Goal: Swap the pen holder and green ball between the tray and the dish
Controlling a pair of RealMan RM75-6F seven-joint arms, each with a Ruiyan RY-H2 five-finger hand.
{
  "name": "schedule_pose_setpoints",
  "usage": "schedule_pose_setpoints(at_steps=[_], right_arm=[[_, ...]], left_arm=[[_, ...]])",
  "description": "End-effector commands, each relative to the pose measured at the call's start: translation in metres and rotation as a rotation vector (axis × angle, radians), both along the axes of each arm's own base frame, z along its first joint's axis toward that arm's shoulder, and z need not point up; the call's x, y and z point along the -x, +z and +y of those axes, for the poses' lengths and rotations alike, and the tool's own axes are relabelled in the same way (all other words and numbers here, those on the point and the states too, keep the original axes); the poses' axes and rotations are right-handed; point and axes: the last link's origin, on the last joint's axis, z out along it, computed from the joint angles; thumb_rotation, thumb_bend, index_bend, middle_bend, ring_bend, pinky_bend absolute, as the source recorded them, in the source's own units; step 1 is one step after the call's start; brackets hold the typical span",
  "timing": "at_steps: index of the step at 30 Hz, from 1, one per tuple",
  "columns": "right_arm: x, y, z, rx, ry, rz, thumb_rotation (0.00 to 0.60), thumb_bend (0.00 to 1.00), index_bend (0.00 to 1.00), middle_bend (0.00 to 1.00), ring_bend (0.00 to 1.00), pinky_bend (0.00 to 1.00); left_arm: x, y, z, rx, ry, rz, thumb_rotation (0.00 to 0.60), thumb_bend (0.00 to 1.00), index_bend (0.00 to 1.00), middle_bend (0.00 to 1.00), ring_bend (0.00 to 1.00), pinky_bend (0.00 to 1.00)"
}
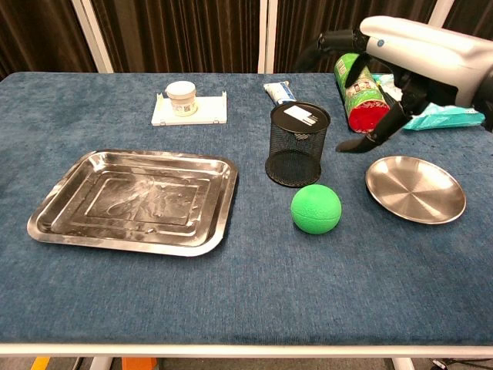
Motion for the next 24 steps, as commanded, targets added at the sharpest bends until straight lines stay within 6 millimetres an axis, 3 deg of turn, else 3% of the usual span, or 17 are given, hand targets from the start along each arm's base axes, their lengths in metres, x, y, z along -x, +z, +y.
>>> schedule_pose_setpoints(at_steps=[1, 7, 15, 17, 21, 24], right_arm=[[-0.006, -0.009, -0.028, -0.02, -0.026, 0.062, 0.6, 0.04, 0.01, 0.02, 0.0, 0.1], [-0.01, -0.031, -0.054, -0.084, -0.088, 0.141, 0.6, 0.02, 0.0, 0.01, 0.0, 0.08], [-0.016, -0.049, -0.067, -0.11, -0.12, 0.184, 0.6, 0.03, 0.02, 0.04, 0.0, 0.11], [-0.019, -0.051, -0.07, -0.105, -0.121, 0.192, 0.6, 0.06, 0.1, 0.08, 0.01, 0.19], [-0.022, -0.054, -0.072, -0.091, -0.119, 0.206, 0.6, 0.09, 0.26, 0.22, 0.15, 0.36], [-0.023, -0.056, -0.073, -0.089, -0.119, 0.211, 0.6, 0.1, 0.32, 0.26, 0.2, 0.41]], left_arm=[[0.001, -0.001, 0.0, 0.002, 0.003, -0.001, 0.6, 0.01, 0.19, 0.14, 0.07, 0.32], [0.003, -0.003, 0.0, 0.013, 0.012, -0.001, 0.6, 0.01, 0.19, 0.14, 0.07, 0.32], [0.005, -0.003, 0.001, 0.014, 0.017, -0.007, 0.6, 0.01, 0.19, 0.14, 0.07, 0.32], [0.005, -0.002, 0.001, 0.013, 0.018, -0.009, 0.6, 0.01, 0.19, 0.14, 0.07, 0.32], [0.006, -0.002, 0.001, 0.014, 0.021, -0.011, 0.6, 0.01, 0.19, 0.14, 0.07, 0.32], [0.006, -0.002, 0.001, 0.014, 0.022, -0.013, 0.6, 0.01, 0.19, 0.14, 0.07, 0.32]])
